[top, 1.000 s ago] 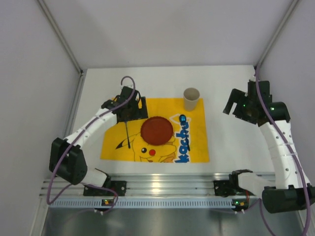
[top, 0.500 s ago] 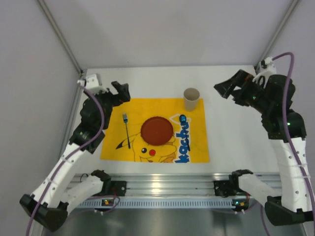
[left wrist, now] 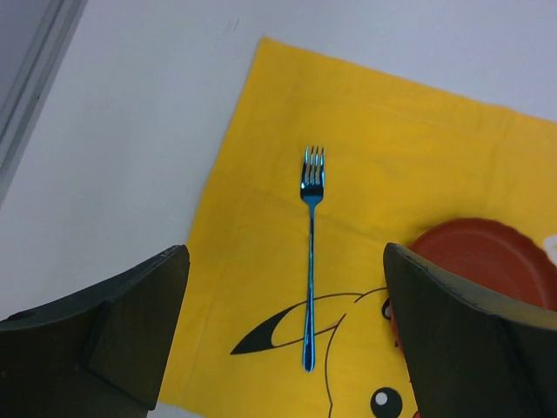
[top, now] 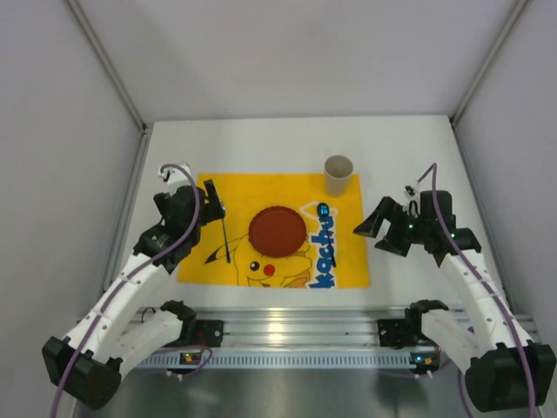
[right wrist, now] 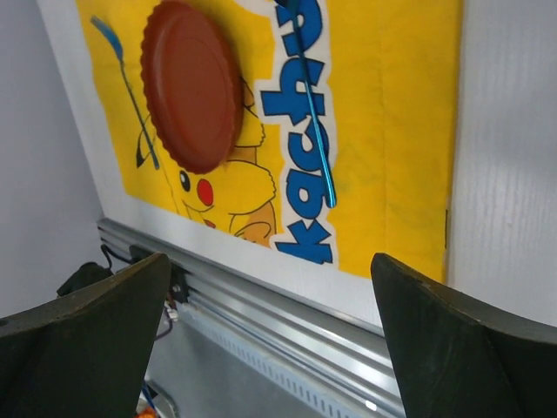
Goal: Set the dinner table for one person
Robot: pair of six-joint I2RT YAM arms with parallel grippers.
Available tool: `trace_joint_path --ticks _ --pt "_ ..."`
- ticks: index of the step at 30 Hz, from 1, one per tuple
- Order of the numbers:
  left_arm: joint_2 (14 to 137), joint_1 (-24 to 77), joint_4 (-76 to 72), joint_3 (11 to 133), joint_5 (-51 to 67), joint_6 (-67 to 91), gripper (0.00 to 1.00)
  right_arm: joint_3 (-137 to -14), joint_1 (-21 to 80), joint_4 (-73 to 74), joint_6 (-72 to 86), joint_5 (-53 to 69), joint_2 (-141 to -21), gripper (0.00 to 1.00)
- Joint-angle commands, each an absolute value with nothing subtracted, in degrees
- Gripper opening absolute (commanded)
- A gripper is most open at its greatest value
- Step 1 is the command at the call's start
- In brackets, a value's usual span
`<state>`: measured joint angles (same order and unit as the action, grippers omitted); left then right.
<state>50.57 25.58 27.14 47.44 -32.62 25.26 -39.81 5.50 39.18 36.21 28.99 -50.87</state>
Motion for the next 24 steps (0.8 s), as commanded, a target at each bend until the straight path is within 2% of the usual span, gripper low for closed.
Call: trace_joint_path --ticks 1,5,7,13,19,24 --pt "52.3 24.7 36.4 48.9 -31.9 26.8 0.98 -41.0 5.6 33.3 36.2 33.5 -49.5 1.0" --pt "58.8 18.7 40.3 52.0 -14.7 28.8 0.98 -42.1 5.9 33.3 36.4 33.1 -48.9 1.0" --pt "60.7 17.7 39.6 52.6 -11.1 28.6 0.98 -42.8 6.1 33.0 36.4 33.1 -48.4 1.0" --pt "60.9 16.1 37.7 53.0 -9.2 26.5 0.98 -44.5 6.1 33.5 36.7 31.9 -48.8 1.0" --pt "61.1 10.4 36.6 51.9 -6.0 24.3 0.98 -45.4 6.2 33.8 36.8 32.0 -49.7 1.0" --pt "61.7 9.0 35.9 51.8 -9.0 23.5 0.97 -46.1 6.2 34.0 37.2 32.4 -49.8 1.0"
